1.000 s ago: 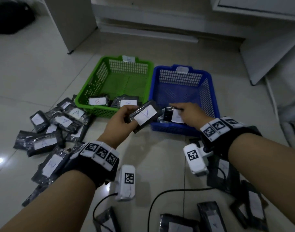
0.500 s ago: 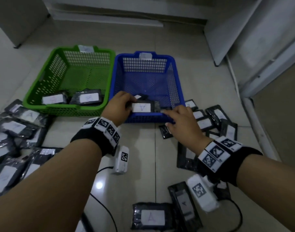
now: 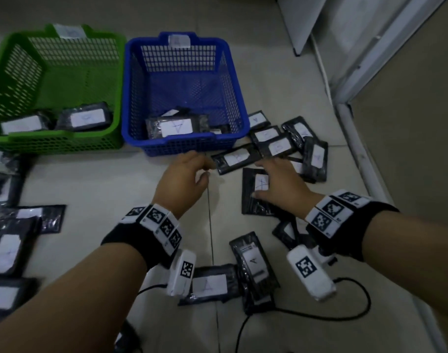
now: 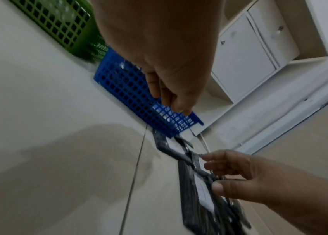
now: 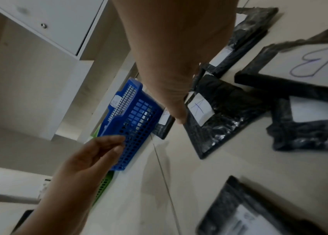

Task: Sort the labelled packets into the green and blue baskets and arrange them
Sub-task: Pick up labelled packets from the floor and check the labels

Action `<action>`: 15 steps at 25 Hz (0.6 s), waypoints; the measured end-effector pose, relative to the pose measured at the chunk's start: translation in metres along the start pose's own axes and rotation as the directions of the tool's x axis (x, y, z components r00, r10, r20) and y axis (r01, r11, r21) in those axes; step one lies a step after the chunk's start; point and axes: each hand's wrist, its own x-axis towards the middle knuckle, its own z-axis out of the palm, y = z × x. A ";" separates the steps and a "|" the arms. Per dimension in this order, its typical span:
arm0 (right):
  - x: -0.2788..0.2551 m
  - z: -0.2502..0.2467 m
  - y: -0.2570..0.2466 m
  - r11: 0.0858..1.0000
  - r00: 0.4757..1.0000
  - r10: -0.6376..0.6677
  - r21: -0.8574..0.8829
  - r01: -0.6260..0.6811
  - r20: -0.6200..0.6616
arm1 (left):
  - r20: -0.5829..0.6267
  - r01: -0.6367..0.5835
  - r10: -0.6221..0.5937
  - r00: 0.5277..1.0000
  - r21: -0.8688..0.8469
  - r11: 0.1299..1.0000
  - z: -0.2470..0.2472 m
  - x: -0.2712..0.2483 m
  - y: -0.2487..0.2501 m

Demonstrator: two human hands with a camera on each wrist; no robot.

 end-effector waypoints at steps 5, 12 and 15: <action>-0.005 0.011 0.014 0.989 0.994 -0.078 -0.123 0.087 0.074 | 0.071 0.148 -0.149 0.986 0.013 0.989 0.051 0.029 0.009; 0.010 0.006 0.021 0.971 0.997 -0.071 -0.228 0.073 0.016 | 0.056 0.294 -0.310 0.949 0.196 0.936 0.074 0.052 0.008; 0.012 -0.001 0.020 0.998 0.999 -0.052 0.036 0.052 0.004 | 0.131 0.403 -0.428 0.894 0.179 0.897 0.067 0.048 0.009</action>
